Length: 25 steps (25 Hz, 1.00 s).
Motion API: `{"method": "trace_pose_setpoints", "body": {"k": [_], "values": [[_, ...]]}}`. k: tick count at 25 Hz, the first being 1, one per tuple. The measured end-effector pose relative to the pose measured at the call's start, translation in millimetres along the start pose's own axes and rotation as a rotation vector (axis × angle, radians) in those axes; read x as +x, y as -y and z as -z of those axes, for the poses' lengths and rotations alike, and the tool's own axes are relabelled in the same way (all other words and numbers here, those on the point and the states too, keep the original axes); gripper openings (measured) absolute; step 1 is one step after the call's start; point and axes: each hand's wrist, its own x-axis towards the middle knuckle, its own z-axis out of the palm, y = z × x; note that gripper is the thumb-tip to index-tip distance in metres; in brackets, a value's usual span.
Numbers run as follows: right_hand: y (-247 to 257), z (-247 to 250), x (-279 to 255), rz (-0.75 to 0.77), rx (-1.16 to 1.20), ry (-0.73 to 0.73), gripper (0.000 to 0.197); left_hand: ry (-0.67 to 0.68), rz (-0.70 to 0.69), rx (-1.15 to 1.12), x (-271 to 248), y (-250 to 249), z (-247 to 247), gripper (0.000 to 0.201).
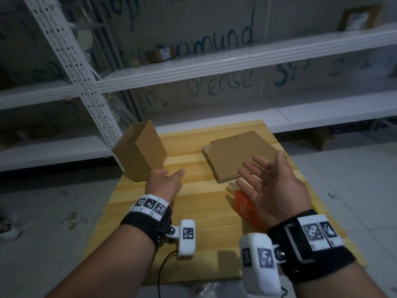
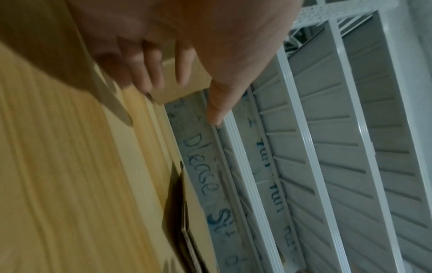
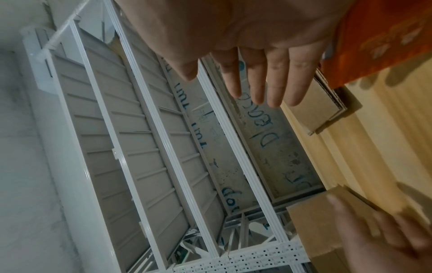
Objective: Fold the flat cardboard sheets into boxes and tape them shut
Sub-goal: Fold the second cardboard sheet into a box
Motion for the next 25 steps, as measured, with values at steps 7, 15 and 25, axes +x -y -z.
{"method": "trace_pose_setpoints", "body": {"k": [7, 15, 25], "values": [[29, 24, 0, 0.061, 0.047, -0.093, 0.062, 0.306, 0.095, -0.028, -4, -29, -78, 0.05], [48, 44, 3, 0.057, 0.067, -0.128, 0.06, 0.324, 0.159, 0.148, 24, -34, -100, 0.034], [46, 41, -12, 0.041, -0.002, -0.127, 0.054, 0.28, 0.155, -0.475, -3, 3, -22, 0.025]]}}
